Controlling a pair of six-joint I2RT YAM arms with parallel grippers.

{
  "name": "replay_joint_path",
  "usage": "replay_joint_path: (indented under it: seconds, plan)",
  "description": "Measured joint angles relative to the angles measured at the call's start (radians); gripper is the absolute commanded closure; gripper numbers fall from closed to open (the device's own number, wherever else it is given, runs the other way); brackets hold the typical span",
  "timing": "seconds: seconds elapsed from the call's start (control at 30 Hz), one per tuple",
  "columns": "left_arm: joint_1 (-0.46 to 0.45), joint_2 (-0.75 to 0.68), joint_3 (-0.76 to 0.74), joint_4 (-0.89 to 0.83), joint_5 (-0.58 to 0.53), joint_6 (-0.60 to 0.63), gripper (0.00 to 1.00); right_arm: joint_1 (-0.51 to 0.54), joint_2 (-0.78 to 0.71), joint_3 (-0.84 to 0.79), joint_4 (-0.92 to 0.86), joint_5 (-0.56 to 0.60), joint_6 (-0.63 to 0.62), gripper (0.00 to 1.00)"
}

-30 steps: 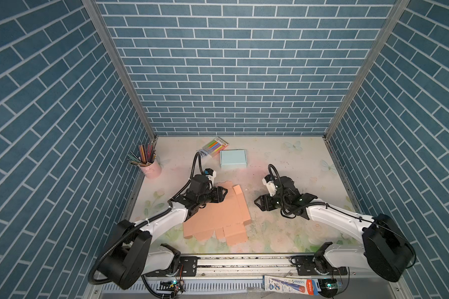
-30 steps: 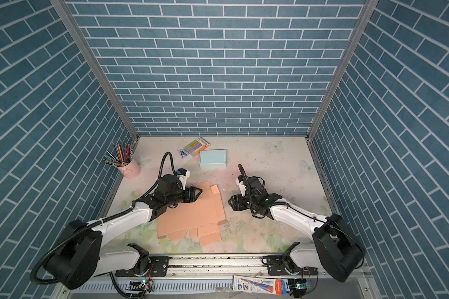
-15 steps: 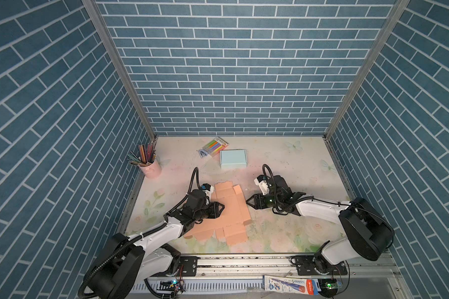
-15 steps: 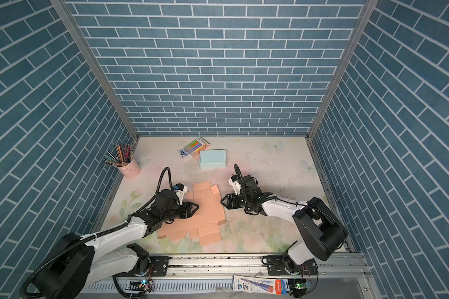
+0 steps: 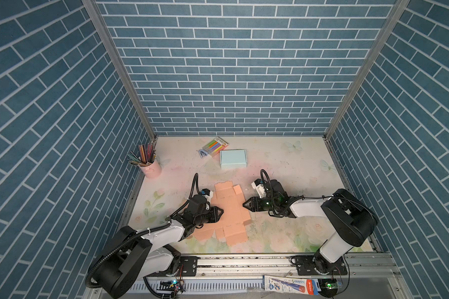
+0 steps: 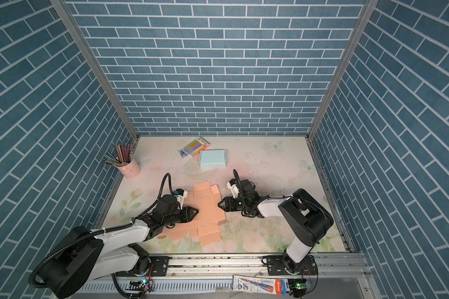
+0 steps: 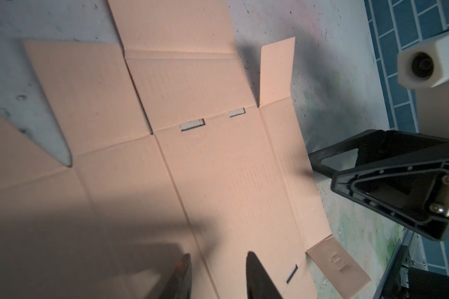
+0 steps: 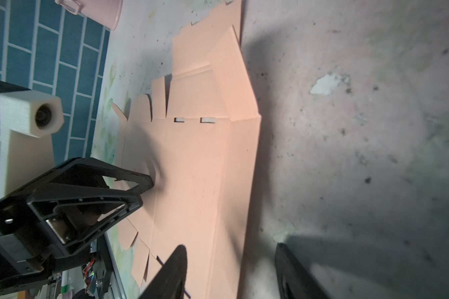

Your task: Fold the paper box

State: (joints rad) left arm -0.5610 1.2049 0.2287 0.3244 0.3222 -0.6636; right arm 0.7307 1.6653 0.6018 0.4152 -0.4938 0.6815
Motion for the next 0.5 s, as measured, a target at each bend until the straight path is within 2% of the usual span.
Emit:
replay_joint_path:
  seconds: [0.5]
  plan:
    - [-0.061,0.052,-0.016,0.108,-0.029,-0.056,0.65,0.022,0.054,-0.008,0.102,-0.038,0.057,0.77]
